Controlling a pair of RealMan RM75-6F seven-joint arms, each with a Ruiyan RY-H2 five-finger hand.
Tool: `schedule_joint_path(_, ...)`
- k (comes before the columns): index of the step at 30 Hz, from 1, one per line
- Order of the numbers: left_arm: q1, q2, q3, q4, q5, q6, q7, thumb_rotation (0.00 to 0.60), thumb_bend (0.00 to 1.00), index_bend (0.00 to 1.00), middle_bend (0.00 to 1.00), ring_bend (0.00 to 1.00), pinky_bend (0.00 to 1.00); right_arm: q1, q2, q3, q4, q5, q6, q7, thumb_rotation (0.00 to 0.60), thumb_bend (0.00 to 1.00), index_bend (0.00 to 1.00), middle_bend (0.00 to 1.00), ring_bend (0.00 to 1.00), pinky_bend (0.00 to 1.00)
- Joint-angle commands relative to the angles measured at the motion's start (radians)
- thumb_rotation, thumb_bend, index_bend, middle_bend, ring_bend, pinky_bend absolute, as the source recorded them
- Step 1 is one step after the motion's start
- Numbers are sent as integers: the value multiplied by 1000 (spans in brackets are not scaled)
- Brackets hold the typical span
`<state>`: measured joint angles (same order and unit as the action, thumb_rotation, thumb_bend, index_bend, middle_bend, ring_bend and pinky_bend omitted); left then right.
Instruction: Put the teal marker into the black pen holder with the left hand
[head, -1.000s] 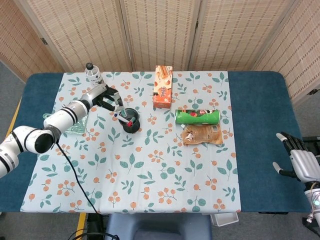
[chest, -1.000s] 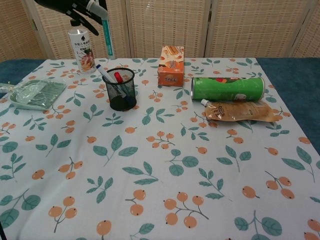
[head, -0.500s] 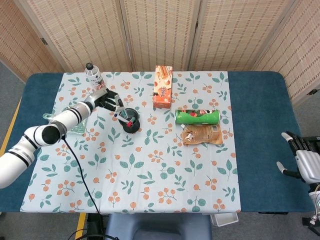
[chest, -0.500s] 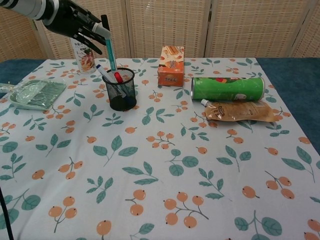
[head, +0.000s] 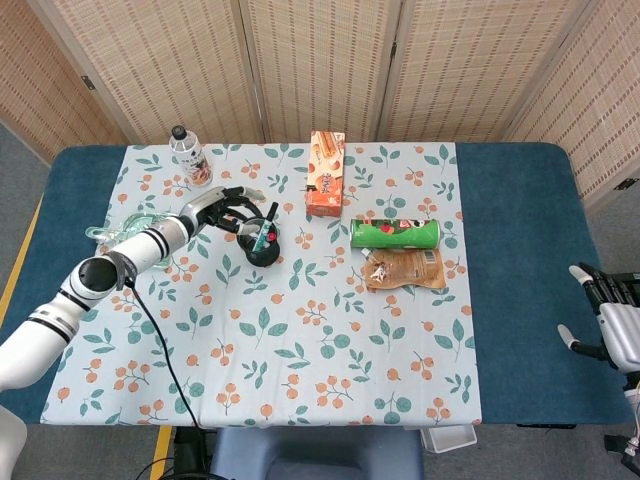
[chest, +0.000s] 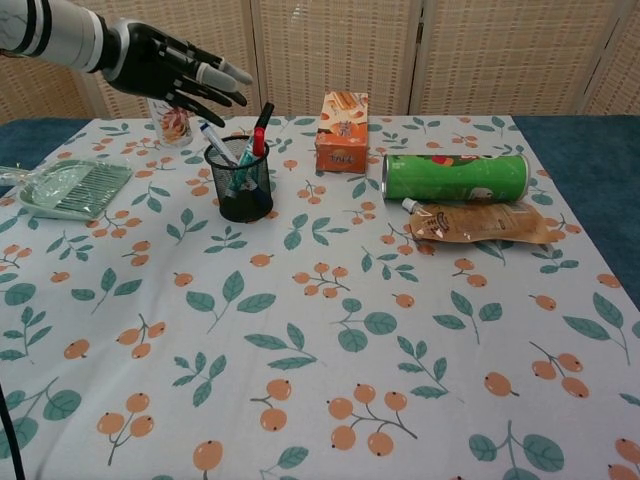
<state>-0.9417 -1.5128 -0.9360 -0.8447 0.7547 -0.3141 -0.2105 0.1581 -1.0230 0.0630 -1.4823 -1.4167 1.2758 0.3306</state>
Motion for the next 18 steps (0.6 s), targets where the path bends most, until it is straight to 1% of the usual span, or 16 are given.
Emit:
schedule_joint_path(1,46,24,-67,-57,-28,-20,56,600,282,159,351,58,261,0,2,-3,2,-7,-1,9,600,327,35,0,0,0)
schedule_joint_path(3,90,58,-111,-129,-38,-6,82,600,282,158,350,57,262,-1,4,-5,3,-15,0,16,600,327,34,0,0,0)
schedule_joint_path(4,133,85,-148,-195,-42,14,102,600,282,157,349,57,262,-2,6,-8,2,-23,5,21,600,327,35,0,0,0)
schedule_joint_path(6,216,133,-200,-315,-29,65,144,600,282,152,346,58,262,-7,9,-10,1,-35,17,28,600,327,34,0,0,0)
schedule_joint_path(7,281,169,-228,-403,-1,112,183,600,282,150,343,58,262,-11,11,-11,0,-40,27,28,600,327,34,0,0,0)
schedule_joint_path(10,455,254,-275,-605,89,234,272,600,281,136,328,58,262,-19,10,-11,-4,-47,49,20,600,327,35,0,0,0)
schedule_joint_path(11,542,282,-293,-691,137,303,307,600,281,128,319,56,262,-21,8,-11,-5,-49,55,13,600,327,35,0,0,0)
schedule_joint_path(12,610,296,-306,-752,173,354,328,600,281,121,307,54,262,-22,6,-10,-7,-49,58,5,600,327,35,0,0,0)
schedule_joint_path(13,703,308,-321,-827,222,421,347,600,281,115,294,49,262,-22,3,-10,-9,-49,60,-7,600,327,35,0,0,0)
schedule_joint_path(15,838,302,-332,-922,327,537,374,600,281,109,271,36,261,-20,-2,-9,-15,-49,60,-29,600,327,35,0,0,0)
schedule_joint_path(16,900,294,-325,-958,394,596,383,600,281,108,260,30,262,-18,-6,-9,-18,-48,58,-42,600,327,35,0,0,0)
schedule_joint_path(17,957,286,-310,-985,470,658,390,600,281,108,251,23,261,-16,-9,-8,-21,-46,56,-56,600,327,35,0,0,0)
schedule_joint_path(18,1023,274,-275,-1004,589,751,393,600,281,108,239,13,261,-13,-15,-7,-26,-43,53,-77,600,327,35,0,0,0)
